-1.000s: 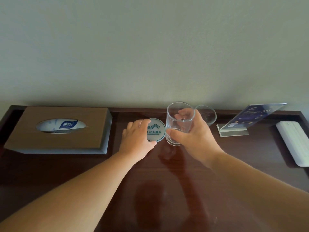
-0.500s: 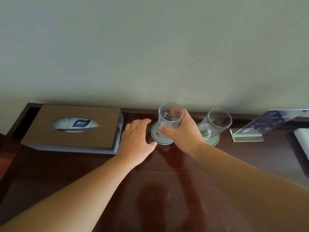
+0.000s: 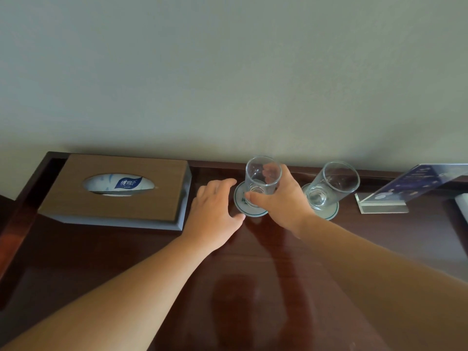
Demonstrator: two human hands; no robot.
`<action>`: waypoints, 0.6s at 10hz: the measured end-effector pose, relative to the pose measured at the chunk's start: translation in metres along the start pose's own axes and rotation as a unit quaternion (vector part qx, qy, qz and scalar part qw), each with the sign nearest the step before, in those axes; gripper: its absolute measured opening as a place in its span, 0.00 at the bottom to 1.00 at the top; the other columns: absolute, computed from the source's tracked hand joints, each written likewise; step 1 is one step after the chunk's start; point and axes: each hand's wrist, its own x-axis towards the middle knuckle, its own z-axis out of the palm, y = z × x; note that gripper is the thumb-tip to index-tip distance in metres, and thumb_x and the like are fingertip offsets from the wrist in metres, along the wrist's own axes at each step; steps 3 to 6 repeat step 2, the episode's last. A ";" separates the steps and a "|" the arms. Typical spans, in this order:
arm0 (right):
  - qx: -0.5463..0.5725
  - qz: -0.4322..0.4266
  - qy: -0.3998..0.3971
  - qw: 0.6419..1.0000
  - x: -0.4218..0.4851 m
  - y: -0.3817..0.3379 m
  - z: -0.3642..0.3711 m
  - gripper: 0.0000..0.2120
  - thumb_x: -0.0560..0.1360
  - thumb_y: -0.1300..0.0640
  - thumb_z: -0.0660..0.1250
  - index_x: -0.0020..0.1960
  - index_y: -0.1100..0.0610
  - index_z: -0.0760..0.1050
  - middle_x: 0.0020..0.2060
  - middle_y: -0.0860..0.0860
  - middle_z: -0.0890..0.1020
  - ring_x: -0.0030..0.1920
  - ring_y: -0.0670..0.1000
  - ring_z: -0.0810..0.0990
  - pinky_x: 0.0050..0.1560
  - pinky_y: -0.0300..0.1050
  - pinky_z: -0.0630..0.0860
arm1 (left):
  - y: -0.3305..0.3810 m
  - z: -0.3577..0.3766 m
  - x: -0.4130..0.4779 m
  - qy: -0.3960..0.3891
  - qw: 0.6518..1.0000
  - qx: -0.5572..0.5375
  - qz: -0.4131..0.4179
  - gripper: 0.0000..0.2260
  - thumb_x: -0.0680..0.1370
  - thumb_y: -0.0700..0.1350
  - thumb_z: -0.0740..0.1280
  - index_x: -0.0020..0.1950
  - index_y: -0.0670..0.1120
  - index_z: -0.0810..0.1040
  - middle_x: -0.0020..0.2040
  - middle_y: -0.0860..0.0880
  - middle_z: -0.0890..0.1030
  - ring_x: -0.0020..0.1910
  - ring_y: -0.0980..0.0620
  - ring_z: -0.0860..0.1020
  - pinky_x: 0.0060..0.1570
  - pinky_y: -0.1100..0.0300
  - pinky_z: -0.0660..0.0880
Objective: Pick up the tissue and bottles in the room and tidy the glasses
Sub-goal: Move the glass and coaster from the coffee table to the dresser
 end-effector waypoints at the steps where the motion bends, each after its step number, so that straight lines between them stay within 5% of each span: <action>1: 0.008 0.015 -0.015 1.000 -0.001 0.005 -0.003 0.38 0.64 0.49 0.77 0.69 0.46 0.63 0.63 0.43 0.72 0.61 0.44 0.73 0.57 0.41 0.72 | 0.003 0.000 -0.001 -0.001 1.000 -0.005 0.004 0.30 0.71 0.51 0.70 0.71 0.54 0.63 0.68 0.51 0.68 0.66 0.47 0.65 0.64 0.52 0.66; 6: -0.020 0.022 -0.010 0.999 -0.013 0.011 -0.009 0.37 0.63 0.46 0.76 0.68 0.43 0.63 0.64 0.43 0.73 0.63 0.43 0.73 0.60 0.43 0.73 | 0.007 -0.004 -0.006 0.005 1.000 -0.005 0.008 0.30 0.71 0.51 0.70 0.71 0.54 0.63 0.67 0.51 0.69 0.66 0.47 0.66 0.63 0.51 0.67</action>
